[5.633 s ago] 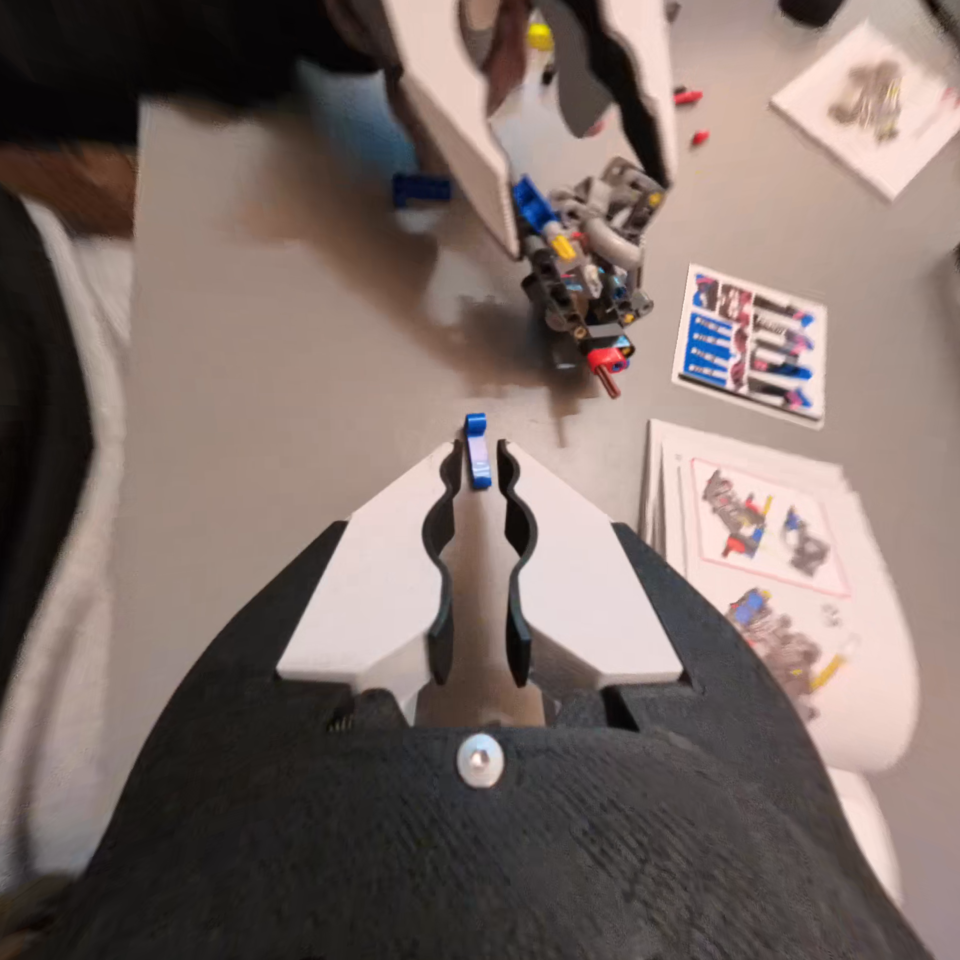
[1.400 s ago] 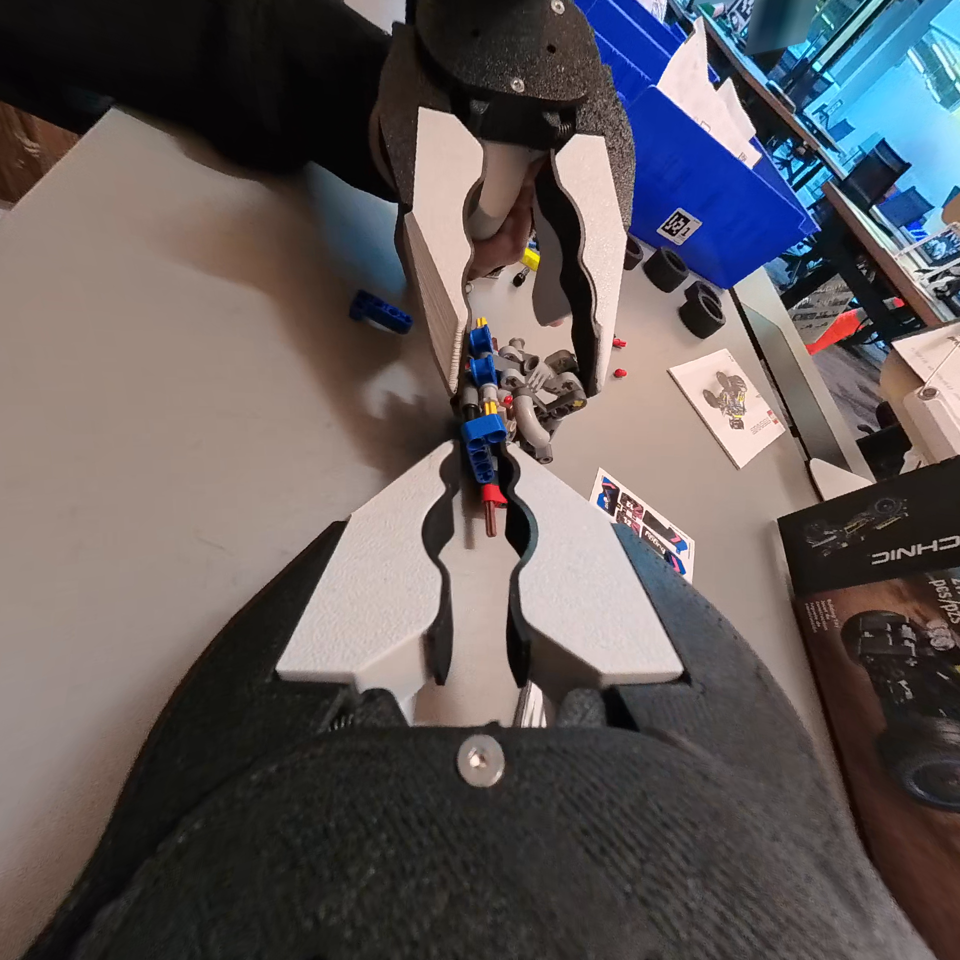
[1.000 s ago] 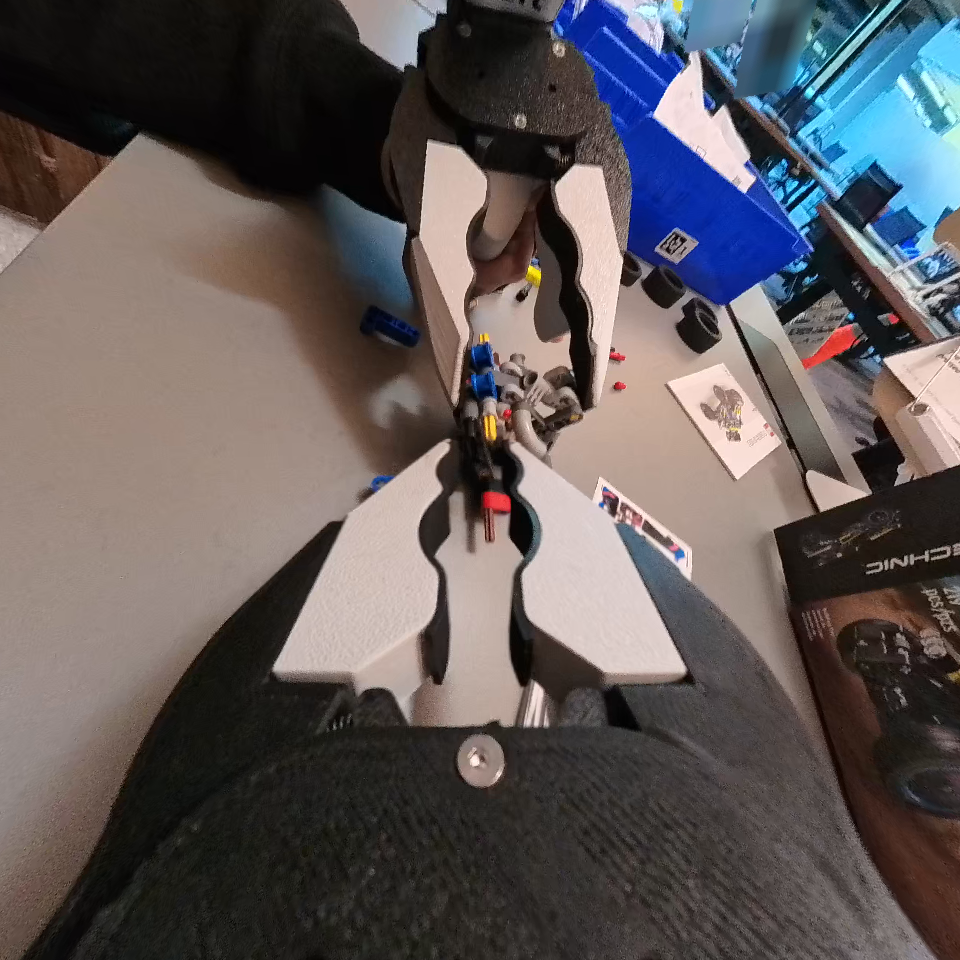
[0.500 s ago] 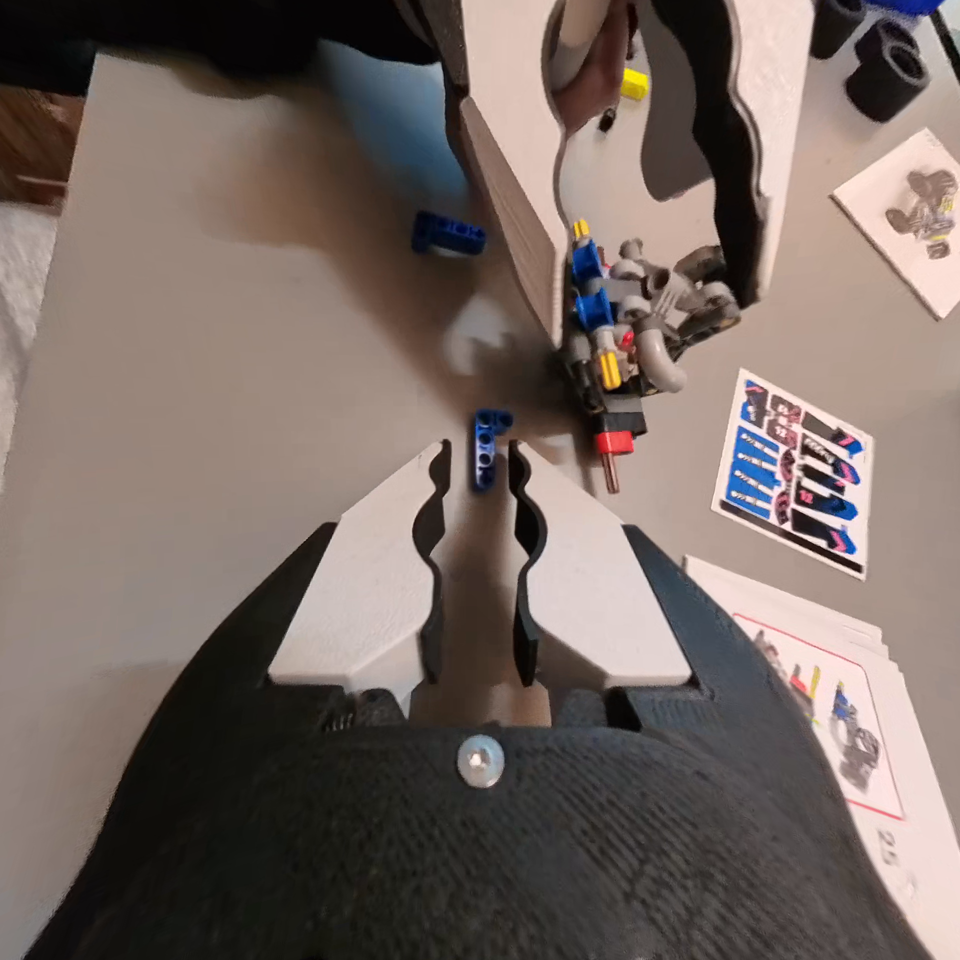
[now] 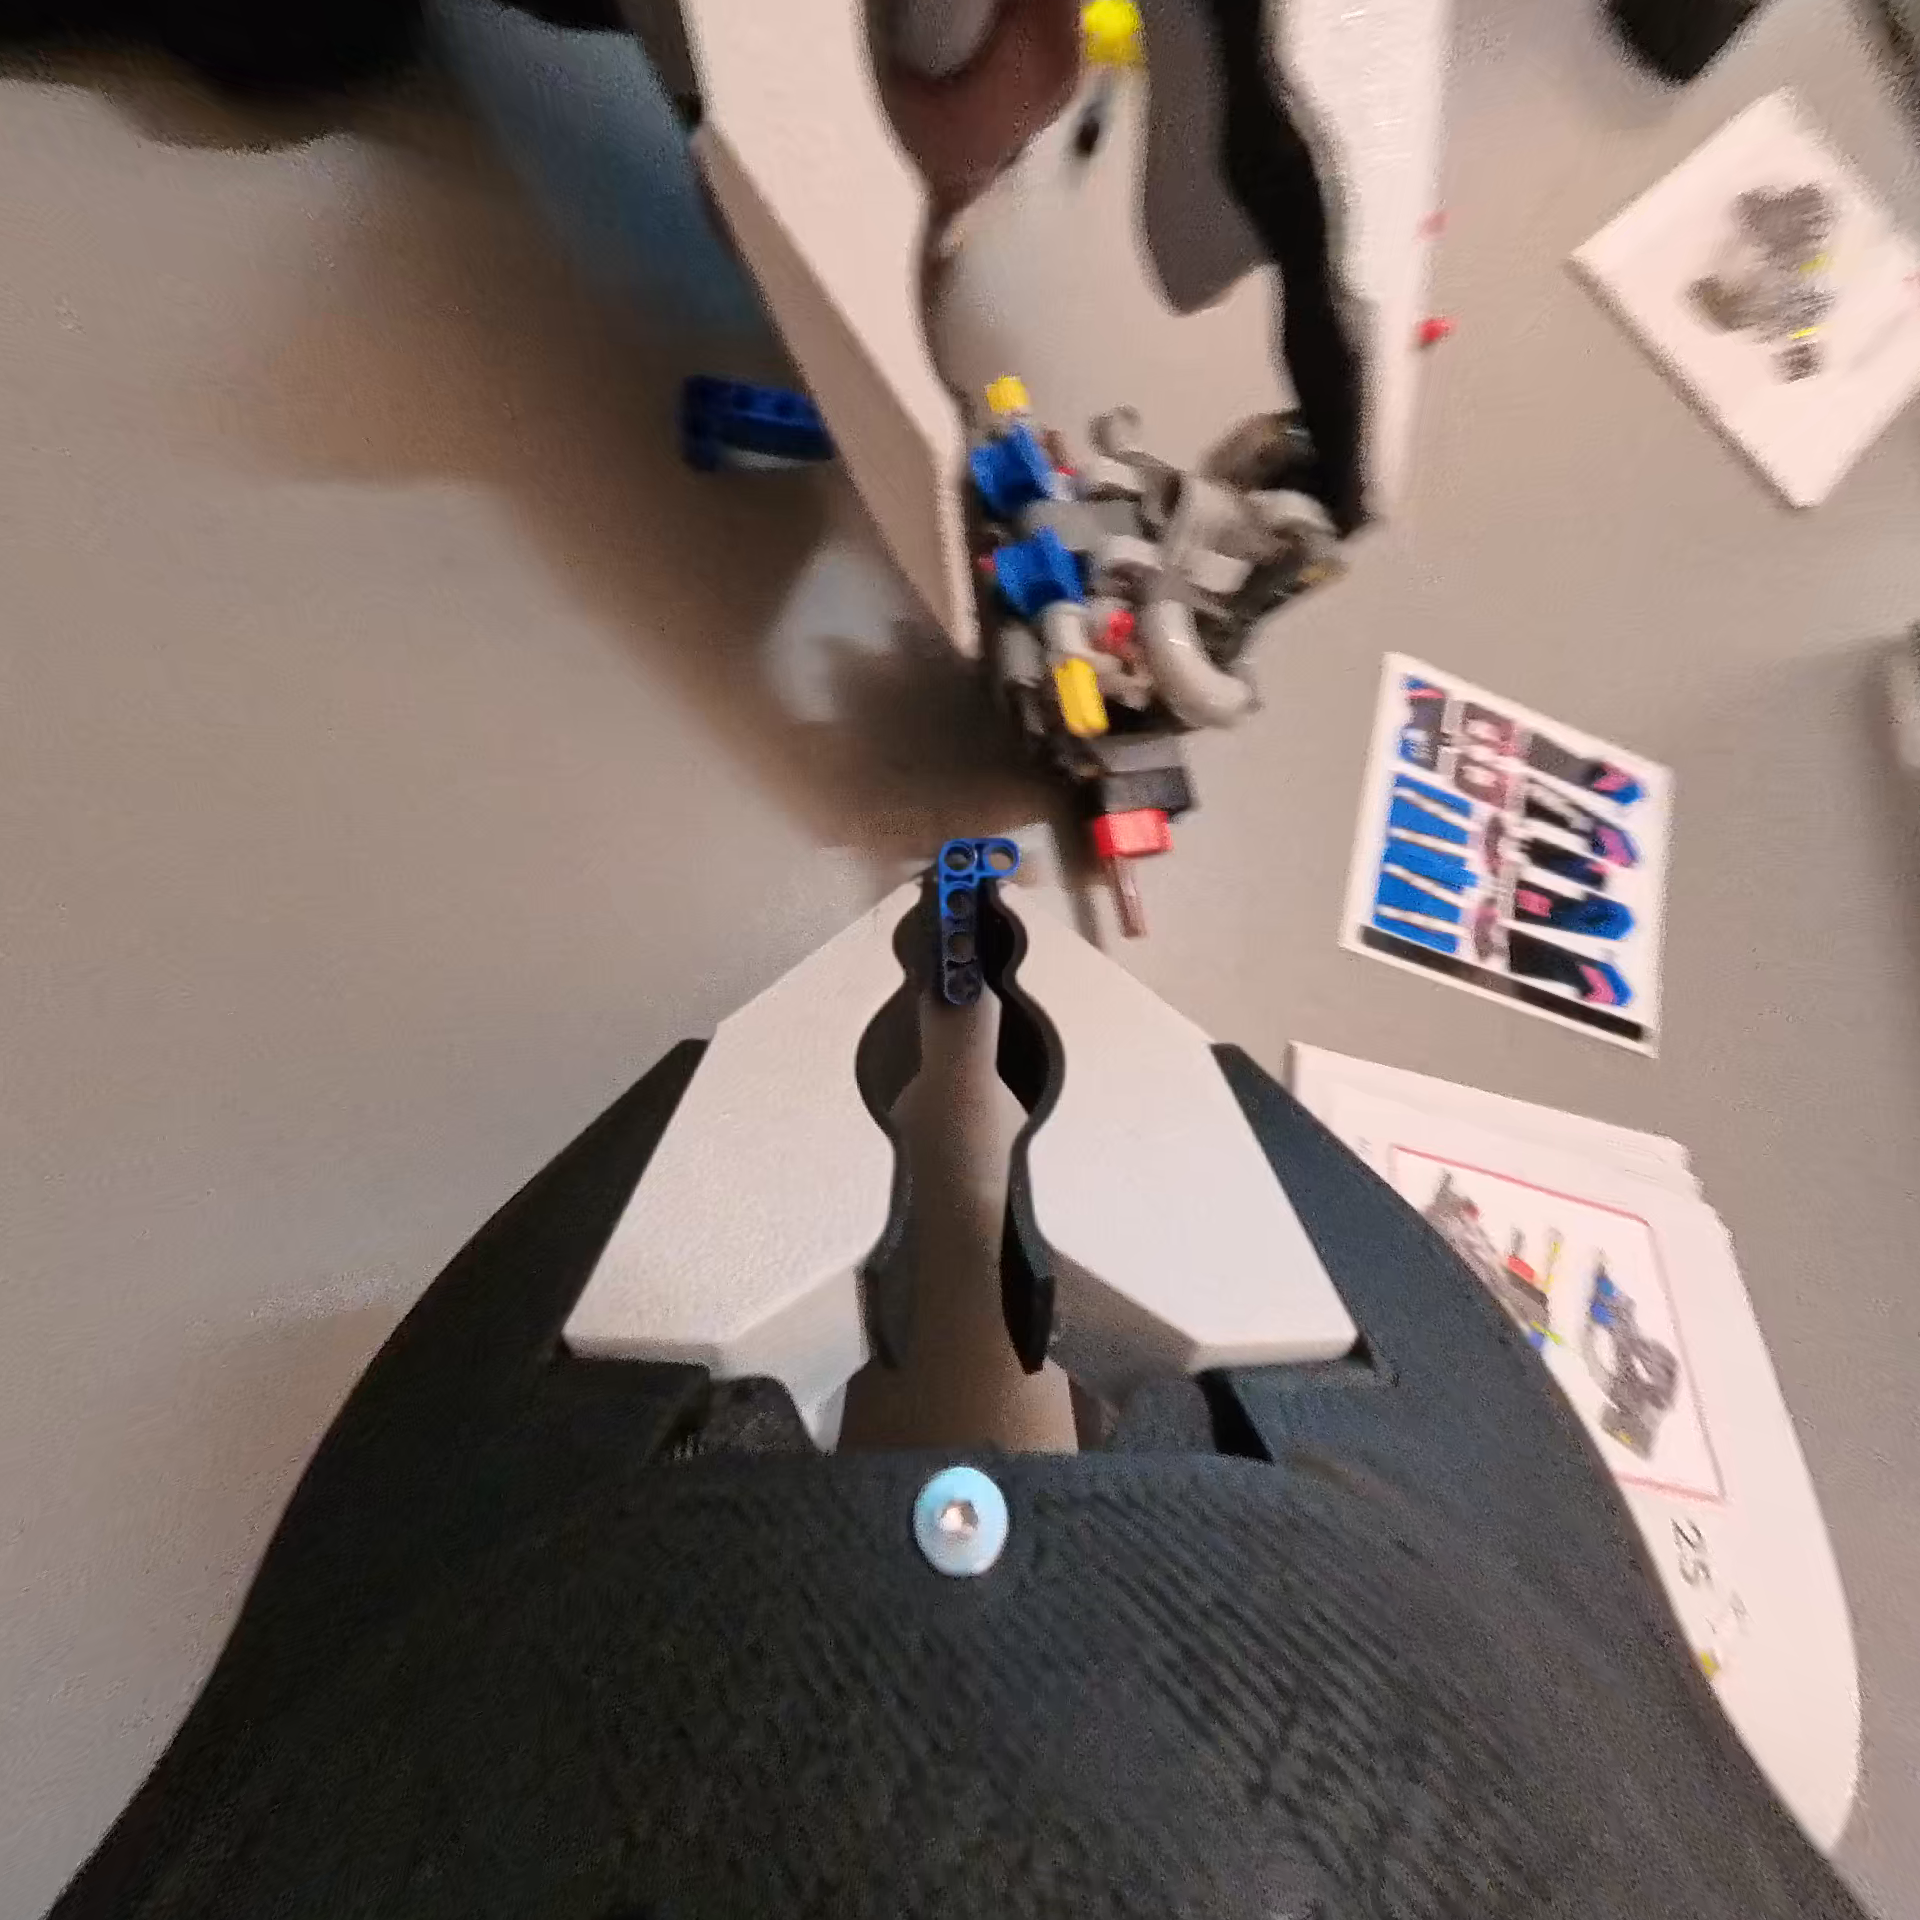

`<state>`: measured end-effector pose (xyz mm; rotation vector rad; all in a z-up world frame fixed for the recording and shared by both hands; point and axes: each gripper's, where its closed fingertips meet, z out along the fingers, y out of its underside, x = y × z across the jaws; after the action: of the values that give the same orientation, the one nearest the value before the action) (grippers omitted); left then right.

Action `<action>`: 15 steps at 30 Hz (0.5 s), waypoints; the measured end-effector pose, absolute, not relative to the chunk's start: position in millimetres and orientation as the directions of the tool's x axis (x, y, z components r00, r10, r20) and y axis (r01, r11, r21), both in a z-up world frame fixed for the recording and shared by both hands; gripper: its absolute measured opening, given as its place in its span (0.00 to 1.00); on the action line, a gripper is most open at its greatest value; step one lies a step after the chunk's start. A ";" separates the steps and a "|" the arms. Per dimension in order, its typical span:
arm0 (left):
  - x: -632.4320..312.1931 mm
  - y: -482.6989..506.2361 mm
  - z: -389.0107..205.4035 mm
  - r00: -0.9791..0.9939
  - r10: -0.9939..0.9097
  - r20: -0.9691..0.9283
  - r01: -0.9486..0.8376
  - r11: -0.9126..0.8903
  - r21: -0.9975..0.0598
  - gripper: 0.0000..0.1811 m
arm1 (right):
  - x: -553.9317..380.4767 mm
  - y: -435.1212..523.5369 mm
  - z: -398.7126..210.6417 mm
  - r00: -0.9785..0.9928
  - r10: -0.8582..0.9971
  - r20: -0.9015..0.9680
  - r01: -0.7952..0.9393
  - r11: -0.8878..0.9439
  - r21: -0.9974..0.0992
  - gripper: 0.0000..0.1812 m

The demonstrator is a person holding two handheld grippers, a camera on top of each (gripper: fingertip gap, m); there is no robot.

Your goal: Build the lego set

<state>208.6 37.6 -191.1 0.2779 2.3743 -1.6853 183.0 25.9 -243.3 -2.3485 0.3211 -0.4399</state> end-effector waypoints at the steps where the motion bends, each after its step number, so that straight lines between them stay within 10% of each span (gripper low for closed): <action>1: 208.9 37.6 -191.0 -0.961 0.026 -0.275 0.268 0.327 -0.906 0.27 | 185.9 23.1 -235.5 0.902 -0.371 0.222 -0.090 -0.662 -0.744 0.03; 5: 211.0 38.7 -188.3 -0.975 0.018 -0.223 0.217 0.316 -0.924 0.27 | 191.7 21.2 -184.5 0.891 -0.442 0.099 -0.052 -0.315 -0.948 0.03; 15: 209.7 49.3 -146.8 -0.999 0.039 -0.023 0.025 0.052 -0.998 0.26 | 187.4 35.7 -149.1 0.941 -0.335 0.049 0.025 -0.075 -0.997 0.03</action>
<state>209.7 49.3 -146.8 0.0694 2.2863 -2.1686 187.4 35.7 -149.1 -1.6233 0.2423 -0.3019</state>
